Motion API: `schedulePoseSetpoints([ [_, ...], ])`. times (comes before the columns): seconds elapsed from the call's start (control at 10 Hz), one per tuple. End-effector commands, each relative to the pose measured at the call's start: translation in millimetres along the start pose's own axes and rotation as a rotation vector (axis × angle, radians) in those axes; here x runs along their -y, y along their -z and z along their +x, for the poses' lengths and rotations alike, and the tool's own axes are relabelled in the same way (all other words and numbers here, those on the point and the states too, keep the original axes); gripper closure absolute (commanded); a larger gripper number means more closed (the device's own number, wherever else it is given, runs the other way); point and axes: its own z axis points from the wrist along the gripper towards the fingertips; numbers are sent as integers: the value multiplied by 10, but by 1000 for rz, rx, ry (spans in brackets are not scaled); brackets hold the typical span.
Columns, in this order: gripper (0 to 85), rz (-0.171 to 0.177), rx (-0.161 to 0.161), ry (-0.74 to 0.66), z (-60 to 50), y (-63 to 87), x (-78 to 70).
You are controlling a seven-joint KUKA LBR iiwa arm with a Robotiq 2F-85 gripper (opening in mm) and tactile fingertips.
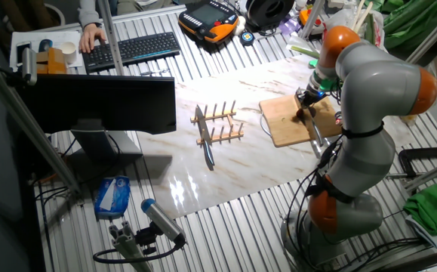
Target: Chop the onions
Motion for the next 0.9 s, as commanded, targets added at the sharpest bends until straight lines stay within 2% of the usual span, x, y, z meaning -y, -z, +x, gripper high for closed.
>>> schedulePoseSetpoints([
  [0.0, 843, 0, 1, 0, -4, 14, -8],
  [0.5, 843, 1, -5, -1, -2, 57, -4],
  [0.8, 843, 7, -21, -3, 42, 200, 18],
])
